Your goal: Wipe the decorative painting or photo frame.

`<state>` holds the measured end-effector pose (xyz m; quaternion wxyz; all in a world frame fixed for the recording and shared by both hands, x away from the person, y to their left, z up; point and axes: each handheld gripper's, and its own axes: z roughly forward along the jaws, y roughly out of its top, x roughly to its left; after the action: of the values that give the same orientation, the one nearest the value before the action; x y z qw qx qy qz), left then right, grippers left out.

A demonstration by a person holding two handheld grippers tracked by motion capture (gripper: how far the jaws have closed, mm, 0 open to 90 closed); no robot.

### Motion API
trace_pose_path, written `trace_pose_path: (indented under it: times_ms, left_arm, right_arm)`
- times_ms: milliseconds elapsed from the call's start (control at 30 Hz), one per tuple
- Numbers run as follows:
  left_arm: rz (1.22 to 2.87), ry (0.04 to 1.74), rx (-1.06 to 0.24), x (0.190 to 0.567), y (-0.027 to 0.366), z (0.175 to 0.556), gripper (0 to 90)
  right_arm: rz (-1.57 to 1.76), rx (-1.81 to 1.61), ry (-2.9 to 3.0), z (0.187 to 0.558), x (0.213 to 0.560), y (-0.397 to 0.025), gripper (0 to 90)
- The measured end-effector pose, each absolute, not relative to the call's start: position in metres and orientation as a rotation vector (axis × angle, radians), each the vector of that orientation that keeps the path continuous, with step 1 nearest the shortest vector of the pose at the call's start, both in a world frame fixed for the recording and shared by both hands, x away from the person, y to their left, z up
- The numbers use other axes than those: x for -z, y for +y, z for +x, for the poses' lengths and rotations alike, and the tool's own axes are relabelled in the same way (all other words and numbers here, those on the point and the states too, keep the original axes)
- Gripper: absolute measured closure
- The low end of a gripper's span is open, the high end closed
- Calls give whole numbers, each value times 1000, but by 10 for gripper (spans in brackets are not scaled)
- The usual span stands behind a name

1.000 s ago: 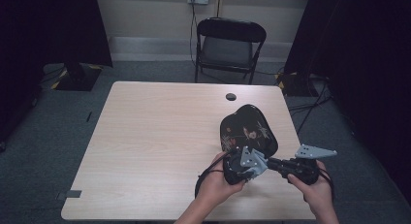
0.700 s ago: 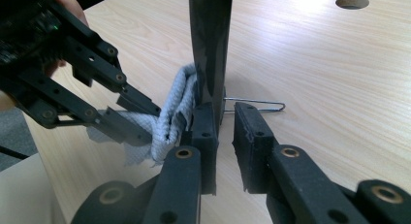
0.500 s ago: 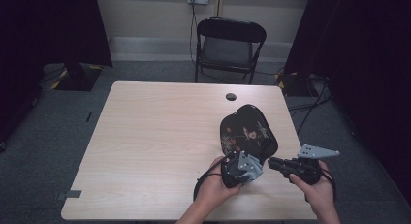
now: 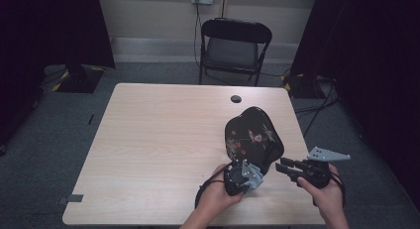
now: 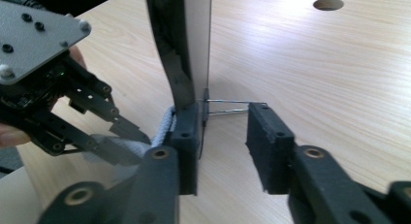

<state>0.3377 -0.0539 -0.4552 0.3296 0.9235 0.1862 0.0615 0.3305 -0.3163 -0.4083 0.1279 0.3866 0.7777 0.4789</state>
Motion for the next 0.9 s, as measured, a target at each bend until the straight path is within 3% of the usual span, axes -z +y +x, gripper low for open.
trace_pose_path:
  times_ms: [433, 900]
  left_arm:
    - [2416, 543, -134, 466, -36, 339, 766]
    - [2371, 689, -178, 462, 22, 350, 762]
  right_arm:
    - [1138, -1370, 2229, 333, 416, -322, 505]
    - [1182, -1355, 2195, 334, 429, -330, 427]
